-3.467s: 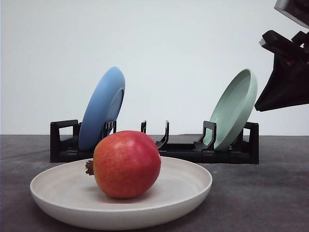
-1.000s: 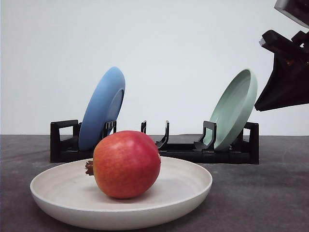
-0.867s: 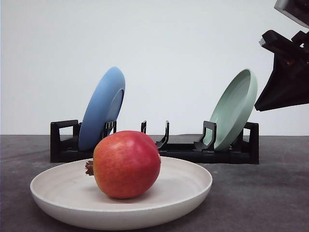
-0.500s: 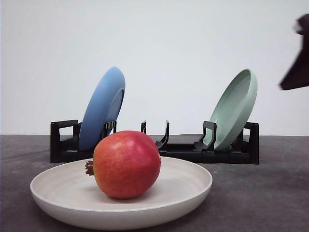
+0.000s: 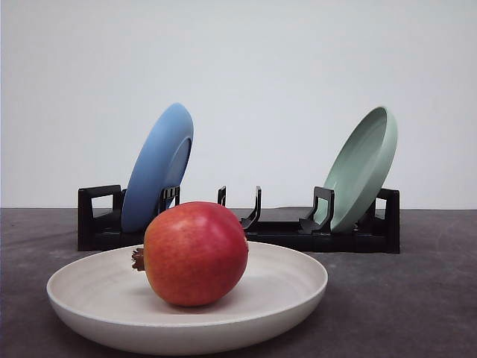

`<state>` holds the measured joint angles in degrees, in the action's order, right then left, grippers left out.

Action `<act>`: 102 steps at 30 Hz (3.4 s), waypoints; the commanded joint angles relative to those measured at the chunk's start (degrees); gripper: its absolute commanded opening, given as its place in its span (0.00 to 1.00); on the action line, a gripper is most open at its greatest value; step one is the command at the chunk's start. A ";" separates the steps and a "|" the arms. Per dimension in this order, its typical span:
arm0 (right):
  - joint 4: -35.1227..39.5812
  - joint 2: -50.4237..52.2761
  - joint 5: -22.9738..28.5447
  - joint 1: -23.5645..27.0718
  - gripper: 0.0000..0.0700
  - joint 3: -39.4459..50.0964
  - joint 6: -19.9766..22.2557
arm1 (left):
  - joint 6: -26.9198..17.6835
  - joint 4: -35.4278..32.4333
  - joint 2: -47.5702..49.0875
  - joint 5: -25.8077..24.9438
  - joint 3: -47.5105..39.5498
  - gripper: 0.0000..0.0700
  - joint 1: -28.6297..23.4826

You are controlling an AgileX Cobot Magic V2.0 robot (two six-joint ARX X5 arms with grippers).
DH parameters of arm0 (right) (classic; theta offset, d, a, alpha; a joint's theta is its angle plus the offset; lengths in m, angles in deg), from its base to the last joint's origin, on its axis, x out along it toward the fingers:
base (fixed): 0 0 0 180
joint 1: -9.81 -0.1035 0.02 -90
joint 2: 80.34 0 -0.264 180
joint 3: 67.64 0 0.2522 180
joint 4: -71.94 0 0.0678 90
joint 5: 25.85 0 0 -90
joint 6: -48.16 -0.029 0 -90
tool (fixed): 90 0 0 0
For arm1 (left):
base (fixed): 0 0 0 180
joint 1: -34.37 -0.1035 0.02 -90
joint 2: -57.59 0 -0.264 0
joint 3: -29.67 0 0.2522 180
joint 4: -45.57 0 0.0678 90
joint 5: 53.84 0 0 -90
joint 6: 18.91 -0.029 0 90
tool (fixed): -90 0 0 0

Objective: Place pomegranate in white plate

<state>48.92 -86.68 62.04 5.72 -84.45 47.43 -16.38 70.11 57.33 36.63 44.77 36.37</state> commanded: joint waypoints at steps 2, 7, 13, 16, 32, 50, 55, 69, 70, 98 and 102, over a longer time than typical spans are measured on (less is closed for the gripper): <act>0.67 3.77 0.85 1.08 0.02 1.39 -1.86 | -0.48 0.03 -0.02 -0.09 -0.64 0.01 -0.13; 0.20 6.13 1.05 2.57 0.02 2.43 -1.86 | -0.48 0.03 -0.02 -0.09 -0.64 0.01 -0.13; 0.21 6.13 0.83 3.53 0.02 2.43 -1.84 | -0.48 0.03 -0.02 -0.09 -0.64 0.01 -0.13; 0.22 6.13 0.84 3.53 0.02 2.43 -1.84 | -0.48 0.03 -0.02 -0.09 -0.64 0.01 -0.13; 0.22 6.13 0.83 3.53 0.02 2.43 -1.84 | -0.48 0.03 -0.02 -0.09 -0.64 0.01 -0.13; 0.22 6.13 0.83 3.53 0.02 2.43 -1.84 | -0.48 0.03 -0.02 -0.09 -0.64 0.01 -0.13; 0.22 6.13 0.83 3.53 0.02 2.43 -1.84 | -0.48 0.03 -0.02 -0.09 -0.64 0.01 -0.13; 0.22 6.13 0.83 3.53 0.02 2.43 -1.84 | -0.48 0.03 -0.02 -0.09 -0.64 0.01 -0.13; 0.22 6.13 0.83 3.53 0.02 2.43 -1.85 | -0.48 0.03 -0.02 -0.09 -0.64 0.01 -0.13; 0.22 6.13 0.83 3.53 0.02 2.43 -1.84 | -0.48 0.03 -0.02 -0.09 -0.64 0.01 -0.13; 0.22 6.13 0.83 3.53 0.02 2.43 -1.84 | -0.48 0.03 -0.02 -0.09 -0.64 0.01 -0.13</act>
<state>48.59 -80.59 62.85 9.17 -82.27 46.23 -16.38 70.10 57.33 36.63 44.76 36.37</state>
